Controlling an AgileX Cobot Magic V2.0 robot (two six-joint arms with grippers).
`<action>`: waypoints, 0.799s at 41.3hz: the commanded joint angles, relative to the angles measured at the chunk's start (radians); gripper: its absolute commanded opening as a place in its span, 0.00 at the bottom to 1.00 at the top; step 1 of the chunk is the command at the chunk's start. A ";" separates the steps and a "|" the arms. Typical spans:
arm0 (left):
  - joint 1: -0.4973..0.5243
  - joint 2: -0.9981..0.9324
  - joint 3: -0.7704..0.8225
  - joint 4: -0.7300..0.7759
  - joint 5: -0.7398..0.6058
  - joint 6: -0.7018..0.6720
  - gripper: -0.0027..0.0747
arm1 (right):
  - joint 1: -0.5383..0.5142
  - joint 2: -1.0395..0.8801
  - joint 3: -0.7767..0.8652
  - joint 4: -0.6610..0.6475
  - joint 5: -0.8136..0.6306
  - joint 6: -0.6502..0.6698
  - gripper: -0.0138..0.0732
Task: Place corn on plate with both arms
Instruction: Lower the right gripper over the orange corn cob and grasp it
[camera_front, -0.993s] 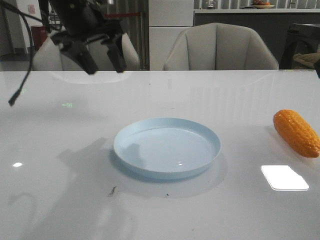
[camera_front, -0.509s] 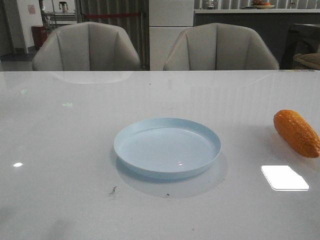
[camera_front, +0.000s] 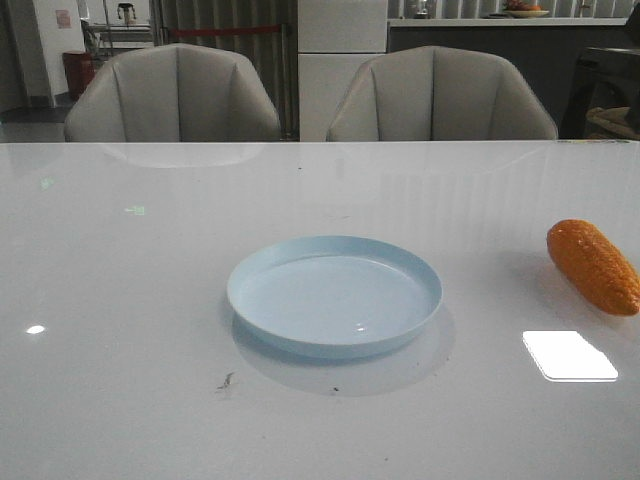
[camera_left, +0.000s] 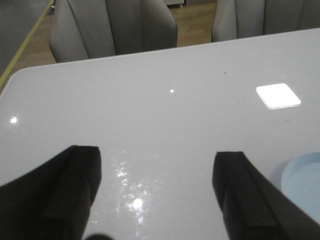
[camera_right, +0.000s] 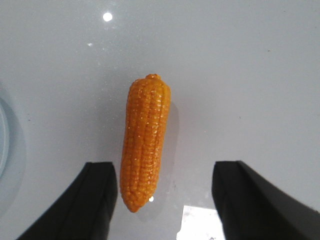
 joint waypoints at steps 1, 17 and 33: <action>0.001 -0.110 0.036 -0.025 -0.100 -0.006 0.72 | -0.005 0.035 -0.075 -0.004 -0.013 -0.001 0.79; 0.001 -0.242 0.057 -0.028 -0.033 -0.006 0.72 | 0.002 0.244 -0.129 0.061 -0.023 -0.001 0.79; 0.001 -0.238 0.057 -0.028 -0.033 -0.006 0.72 | 0.055 0.322 -0.129 0.074 -0.083 -0.001 0.79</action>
